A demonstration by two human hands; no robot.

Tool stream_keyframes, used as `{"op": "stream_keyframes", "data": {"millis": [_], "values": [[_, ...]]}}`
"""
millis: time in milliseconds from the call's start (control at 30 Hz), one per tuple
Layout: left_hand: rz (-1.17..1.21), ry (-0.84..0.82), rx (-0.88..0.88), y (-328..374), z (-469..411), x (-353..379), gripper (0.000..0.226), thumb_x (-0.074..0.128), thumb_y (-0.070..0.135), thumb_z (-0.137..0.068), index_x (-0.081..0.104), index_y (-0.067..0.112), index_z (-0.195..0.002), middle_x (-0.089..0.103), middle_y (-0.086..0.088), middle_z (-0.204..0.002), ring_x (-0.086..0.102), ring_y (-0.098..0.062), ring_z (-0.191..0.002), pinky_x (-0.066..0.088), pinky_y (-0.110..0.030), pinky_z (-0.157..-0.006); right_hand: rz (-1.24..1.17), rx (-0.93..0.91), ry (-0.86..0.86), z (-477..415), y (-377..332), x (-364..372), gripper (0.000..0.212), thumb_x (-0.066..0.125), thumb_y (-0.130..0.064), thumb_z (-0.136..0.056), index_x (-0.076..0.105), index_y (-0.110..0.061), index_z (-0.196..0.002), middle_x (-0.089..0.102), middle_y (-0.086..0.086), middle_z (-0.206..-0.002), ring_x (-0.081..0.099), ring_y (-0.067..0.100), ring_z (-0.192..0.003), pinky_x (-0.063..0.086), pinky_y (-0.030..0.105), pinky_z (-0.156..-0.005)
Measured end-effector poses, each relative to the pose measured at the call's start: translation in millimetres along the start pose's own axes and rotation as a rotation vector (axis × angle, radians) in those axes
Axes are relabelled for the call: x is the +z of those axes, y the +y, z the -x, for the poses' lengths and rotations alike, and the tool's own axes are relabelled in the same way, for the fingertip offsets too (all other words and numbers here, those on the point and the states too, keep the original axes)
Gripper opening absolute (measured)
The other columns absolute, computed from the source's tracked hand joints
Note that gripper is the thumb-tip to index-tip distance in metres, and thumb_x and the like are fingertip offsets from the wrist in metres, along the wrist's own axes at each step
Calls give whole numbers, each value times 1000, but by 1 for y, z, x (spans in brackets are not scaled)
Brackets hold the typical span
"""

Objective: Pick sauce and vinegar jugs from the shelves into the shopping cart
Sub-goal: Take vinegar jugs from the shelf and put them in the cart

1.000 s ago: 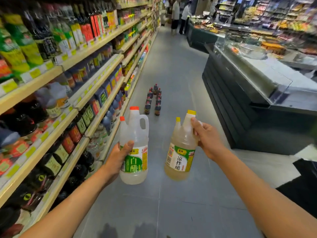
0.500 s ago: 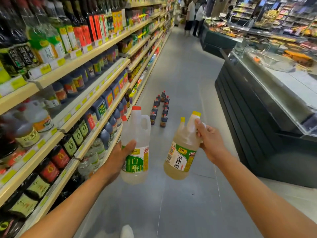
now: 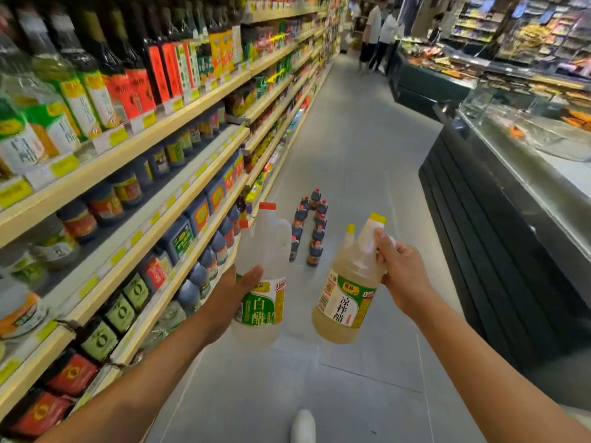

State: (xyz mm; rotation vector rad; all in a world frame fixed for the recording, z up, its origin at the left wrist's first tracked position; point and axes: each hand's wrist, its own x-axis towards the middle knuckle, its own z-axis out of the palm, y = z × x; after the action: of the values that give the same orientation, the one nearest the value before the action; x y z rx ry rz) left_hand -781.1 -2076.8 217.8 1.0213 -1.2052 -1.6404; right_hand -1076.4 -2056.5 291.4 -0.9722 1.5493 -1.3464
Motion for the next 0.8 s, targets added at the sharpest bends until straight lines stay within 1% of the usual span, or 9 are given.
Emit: {"op": "stream_keyframes", "data": {"millis": [133,200,267,367,467,567,667,733,800], "values": [[-24,56,5,10,-60,-3,106,76,77,-60,53,11,-139,73,-12,-120,73,-27,-106,61,-32,-80,24,-5,-89,-87,-6,15,47,59,-43,-98,44,-14,-64,53,7,-64,53,22,-62,50,33,-57],[-4,111,8,13,-85,-6,95,73,72,-69,53,11,-138,74,-11,-116,74,-25,-100,60,-27,-73,40,2,-158,-129,-11,29,47,59,-42,-98,44,-14,-63,56,2,-60,56,16,-57,52,29,-55],[51,202,-3,17,-103,-11,90,71,67,-73,49,13,-142,74,-13,-116,74,-27,-101,60,-29,-73,68,4,-229,-168,-16,45,47,61,-44,-96,46,-14,-62,60,5,-64,60,19,-62,54,34,-60],[60,336,-14,19,-119,-28,111,80,79,-51,52,15,-138,75,-11,-113,73,-30,-104,61,-38,-81,101,1,-337,-216,-25,80,49,66,-54,-87,48,-18,-60,56,15,-72,55,27,-69,49,43,-69],[84,465,1,23,-123,-49,91,77,77,-55,58,21,-125,78,-3,-104,75,-21,-96,61,-33,-76,120,-15,-437,-248,-30,127,49,66,-57,-83,48,-17,-62,49,12,-66,48,20,-55,42,28,-53],[71,624,21,26,-123,-78,109,80,86,-37,60,20,-122,79,0,-100,76,-20,-92,61,-35,-77,89,-21,-542,-271,-29,179,44,63,-46,-93,53,-10,-69,53,6,-60,51,16,-51,46,24,-48],[64,726,47,28,-115,-109,114,80,85,-42,57,16,-130,78,-5,-107,74,-27,-99,58,-49,-90,118,-20,-640,-284,-27,229,43,60,-41,-99,50,-10,-70,53,6,-62,53,14,-53,49,24,-47],[54,796,73,32,-105,-126,111,79,86,-41,58,20,-127,78,-3,-106,75,-23,-99,58,-41,-85,115,-4,-701,-288,-27,263,45,60,-44,-97,47,-14,-66,53,13,-68,54,22,-63,51,29,-53],[53,863,88,35,-97,-140,110,79,87,-39,59,22,-125,78,-3,-108,74,-23,-99,58,-37,-81,115,-27,-781,-285,-29,295,51,65,-56,-89,48,-14,-67,50,17,-75,49,27,-70,47,34,-58]]}}
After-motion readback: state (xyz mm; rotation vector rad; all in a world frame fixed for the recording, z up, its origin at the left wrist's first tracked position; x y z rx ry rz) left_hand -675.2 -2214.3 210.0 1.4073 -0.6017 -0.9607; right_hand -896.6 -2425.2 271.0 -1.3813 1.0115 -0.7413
